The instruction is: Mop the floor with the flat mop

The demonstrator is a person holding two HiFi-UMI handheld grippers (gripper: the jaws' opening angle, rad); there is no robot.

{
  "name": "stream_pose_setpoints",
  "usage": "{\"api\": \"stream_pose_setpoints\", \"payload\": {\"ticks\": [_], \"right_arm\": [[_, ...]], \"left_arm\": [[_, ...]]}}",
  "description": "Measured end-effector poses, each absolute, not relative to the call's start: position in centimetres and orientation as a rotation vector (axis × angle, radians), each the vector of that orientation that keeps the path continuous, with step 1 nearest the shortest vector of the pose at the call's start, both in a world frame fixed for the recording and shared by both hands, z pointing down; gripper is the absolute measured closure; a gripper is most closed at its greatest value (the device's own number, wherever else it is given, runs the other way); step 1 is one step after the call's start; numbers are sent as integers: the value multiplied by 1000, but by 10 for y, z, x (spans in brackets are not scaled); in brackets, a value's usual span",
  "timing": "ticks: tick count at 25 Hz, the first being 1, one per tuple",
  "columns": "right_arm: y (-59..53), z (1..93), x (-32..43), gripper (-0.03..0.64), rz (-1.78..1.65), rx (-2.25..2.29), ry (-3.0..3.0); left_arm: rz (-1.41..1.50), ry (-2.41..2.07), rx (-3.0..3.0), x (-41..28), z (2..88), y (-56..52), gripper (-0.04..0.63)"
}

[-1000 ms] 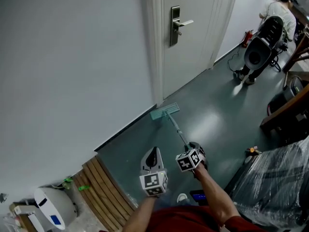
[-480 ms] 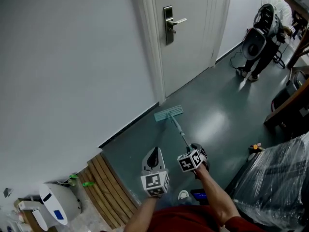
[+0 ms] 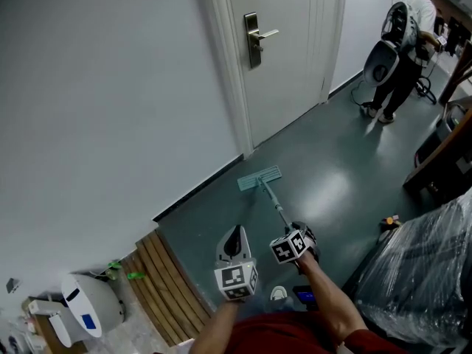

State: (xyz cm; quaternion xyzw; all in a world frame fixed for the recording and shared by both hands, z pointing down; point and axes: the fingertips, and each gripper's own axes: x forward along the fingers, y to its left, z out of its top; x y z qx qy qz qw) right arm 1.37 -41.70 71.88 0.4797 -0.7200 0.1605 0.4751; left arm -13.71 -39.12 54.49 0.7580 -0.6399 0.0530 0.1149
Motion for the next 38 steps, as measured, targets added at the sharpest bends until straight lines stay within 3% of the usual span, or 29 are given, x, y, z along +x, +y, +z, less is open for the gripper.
{"api": "stream_pose_setpoints", "payload": {"ticks": [15,38], "right_arm": [[-316,722,54,500,419,1141,-1736],[-161,706,35,500,405,1215,-1719]], "left_arm": [[100,-1882,2233,-99,541,-306,581],[53,-1843,2236,-131,539,-155,581]]}}
